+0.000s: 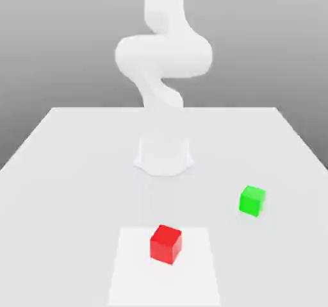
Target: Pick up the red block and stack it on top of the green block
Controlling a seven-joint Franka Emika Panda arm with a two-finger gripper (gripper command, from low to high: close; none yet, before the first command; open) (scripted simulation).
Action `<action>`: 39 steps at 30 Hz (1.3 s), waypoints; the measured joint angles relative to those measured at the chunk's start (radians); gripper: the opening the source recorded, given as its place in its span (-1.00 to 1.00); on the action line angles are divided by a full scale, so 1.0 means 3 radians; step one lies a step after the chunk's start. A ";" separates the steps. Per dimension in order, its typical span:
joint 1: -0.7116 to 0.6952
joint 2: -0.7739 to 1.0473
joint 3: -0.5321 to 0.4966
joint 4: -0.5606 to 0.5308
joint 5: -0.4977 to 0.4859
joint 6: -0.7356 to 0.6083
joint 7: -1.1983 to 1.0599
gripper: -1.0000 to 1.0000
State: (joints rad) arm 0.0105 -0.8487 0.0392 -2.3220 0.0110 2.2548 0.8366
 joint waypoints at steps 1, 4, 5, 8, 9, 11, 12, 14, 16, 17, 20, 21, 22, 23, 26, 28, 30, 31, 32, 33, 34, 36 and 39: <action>0.0015 -0.0063 0.0060 -0.0033 0.0016 -0.0059 0.0054 0.00; 0.0060 -0.0205 0.0245 -0.0133 0.0060 -0.0201 0.0214 0.00; 0.0075 -0.0238 0.0308 -0.0167 0.0075 -0.0238 0.0268 0.00; 0.0118 -0.0298 0.0506 -0.0276 0.0120 -0.0319 0.0434 0.00; 0.0131 -0.0303 0.0572 -0.0315 0.0135 -0.0336 0.0489 0.00; 0.0153 -0.0290 0.0705 -0.0394 0.0165 -0.0352 0.0601 0.00; 0.0162 -0.0273 0.0770 -0.0434 0.0180 -0.0352 0.0656 0.00; 0.0173 -0.0214 0.0897 -0.0518 0.0209 -0.0335 0.0764 0.00; 0.0179 -0.0123 0.1012 -0.0604 0.0232 -0.0294 0.0872 0.00; 0.0174 -0.0068 0.1068 -0.0648 0.0245 -0.0265 0.0922 0.00; 0.0139 0.0142 0.1218 -0.0781 0.0281 -0.0145 0.1061 0.00; 0.0120 0.0225 0.1262 -0.0826 0.0290 -0.0094 0.1104 0.00; 0.0097 0.0315 0.1300 -0.0871 0.0297 -0.0037 0.1145 0.00; 0.0071 0.0411 0.1334 -0.0915 0.0302 0.0025 0.1184 0.00; -0.0034 0.0732 0.1411 -0.1047 0.0306 0.0239 0.1283 0.00; -0.0125 0.0969 0.1437 -0.1132 0.0296 0.0404 0.1337 0.00; -0.0231 0.1221 0.1441 -0.1213 0.0274 0.0584 0.1379 0.00; -0.0291 0.1352 0.1435 -0.1252 0.0258 0.0678 0.1395 0.00; -0.0352 0.1485 0.1422 -0.1289 0.0239 0.0776 0.1409 0.00; -0.0418 0.1620 0.1403 -0.1326 0.0218 0.0875 0.1419 0.00; -0.0486 0.1757 0.1377 -0.1361 0.0192 0.0977 0.1426 0.00; -0.0637 0.2032 0.1313 -0.1426 0.0138 0.1182 0.1427 0.00; -0.0854 0.2442 0.1145 -0.1513 0.0043 0.1497 0.1397 0.00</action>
State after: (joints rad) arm -0.2457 -0.1162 0.3828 -2.7759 0.0240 2.7039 1.2557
